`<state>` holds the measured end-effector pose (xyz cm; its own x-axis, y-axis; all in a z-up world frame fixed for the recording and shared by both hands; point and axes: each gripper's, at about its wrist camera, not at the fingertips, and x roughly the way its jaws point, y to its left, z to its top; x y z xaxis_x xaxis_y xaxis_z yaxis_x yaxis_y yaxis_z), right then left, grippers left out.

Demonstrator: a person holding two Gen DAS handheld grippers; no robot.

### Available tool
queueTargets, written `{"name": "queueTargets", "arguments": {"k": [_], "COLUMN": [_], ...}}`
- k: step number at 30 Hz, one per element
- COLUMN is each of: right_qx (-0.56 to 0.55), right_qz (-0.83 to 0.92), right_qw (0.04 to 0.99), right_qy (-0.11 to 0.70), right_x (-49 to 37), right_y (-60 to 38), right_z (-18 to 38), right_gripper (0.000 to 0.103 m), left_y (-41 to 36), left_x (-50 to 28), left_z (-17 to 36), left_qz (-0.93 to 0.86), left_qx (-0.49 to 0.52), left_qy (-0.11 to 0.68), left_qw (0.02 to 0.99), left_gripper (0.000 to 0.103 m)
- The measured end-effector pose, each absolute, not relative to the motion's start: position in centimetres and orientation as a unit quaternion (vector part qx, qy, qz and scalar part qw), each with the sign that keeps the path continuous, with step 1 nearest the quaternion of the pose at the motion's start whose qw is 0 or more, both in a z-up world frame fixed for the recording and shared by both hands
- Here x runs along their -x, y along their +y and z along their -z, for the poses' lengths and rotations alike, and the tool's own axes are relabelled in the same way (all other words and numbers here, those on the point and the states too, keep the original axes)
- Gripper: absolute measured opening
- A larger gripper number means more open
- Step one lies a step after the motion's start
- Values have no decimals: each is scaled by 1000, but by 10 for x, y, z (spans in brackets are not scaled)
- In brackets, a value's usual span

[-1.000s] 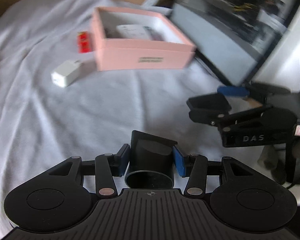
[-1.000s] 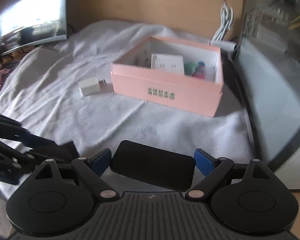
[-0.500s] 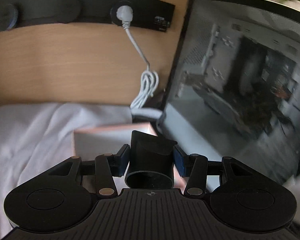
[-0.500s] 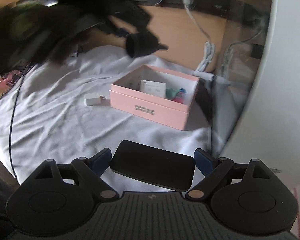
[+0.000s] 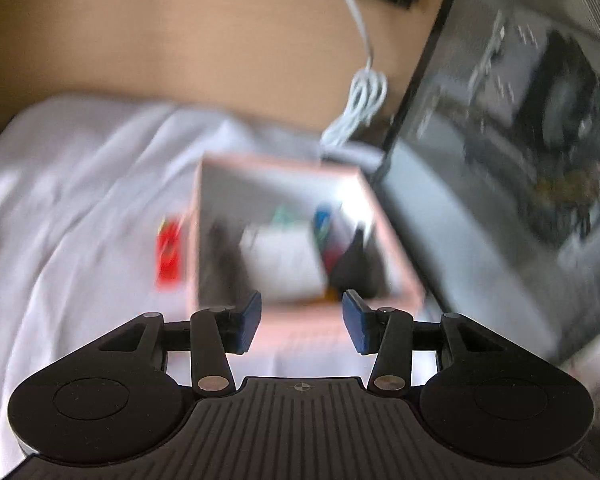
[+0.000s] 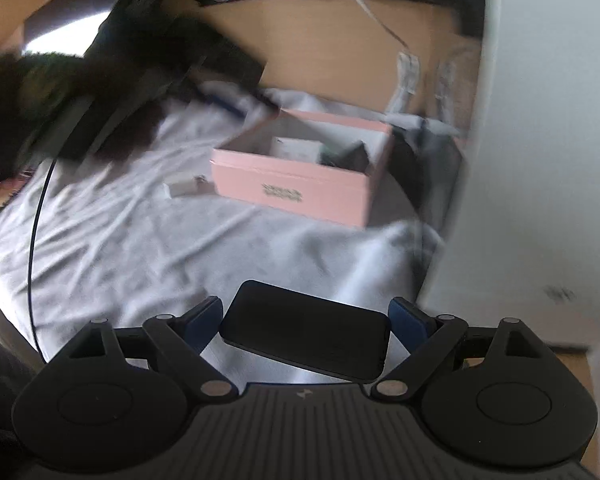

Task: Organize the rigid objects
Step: 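Carry the black cone item into the pink box with the left tool while the right tool holds the case, then drop the black flat case into the pink box with the right tool, then grasp the red lighter with the left tool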

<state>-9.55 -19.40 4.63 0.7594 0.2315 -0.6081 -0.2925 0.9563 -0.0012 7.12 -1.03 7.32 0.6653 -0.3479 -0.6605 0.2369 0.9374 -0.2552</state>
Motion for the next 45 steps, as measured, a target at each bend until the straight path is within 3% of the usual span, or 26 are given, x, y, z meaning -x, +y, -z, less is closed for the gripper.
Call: {"name": "queueTargets", "arguments": {"k": [8, 15, 20, 28, 35, 41, 45], "right_qx": [76, 76, 77, 78, 69, 113, 84], "right_qz": [-183, -92, -61, -91, -86, -28, -12], "right_qw": [941, 970, 966, 957, 941, 942, 940], "right_qy": [273, 213, 240, 263, 320, 315, 331], "right_x": [9, -116, -168, -117, -40, 14, 42], "right_y": [-138, -117, -112, -113, -125, -131, -138], "right_z": [-84, -116, -115, -96, -65, -63, -65], "right_gripper": [90, 90, 90, 90, 90, 90, 90], "left_y": [53, 111, 147, 151, 121, 81, 66], "left_x": [24, 64, 69, 24, -80, -171, -218], "left_z": [-31, -20, -21, -23, -46, -45, -31], "left_qz": [148, 76, 26, 69, 144, 188, 180], "left_qx": [55, 89, 122, 146, 133, 85, 43], "left_qy": [439, 445, 438, 433, 398, 423, 442], "left_qw": [885, 888, 890, 887, 896, 883, 878], "left_gripper": [49, 49, 49, 49, 48, 47, 38]}}
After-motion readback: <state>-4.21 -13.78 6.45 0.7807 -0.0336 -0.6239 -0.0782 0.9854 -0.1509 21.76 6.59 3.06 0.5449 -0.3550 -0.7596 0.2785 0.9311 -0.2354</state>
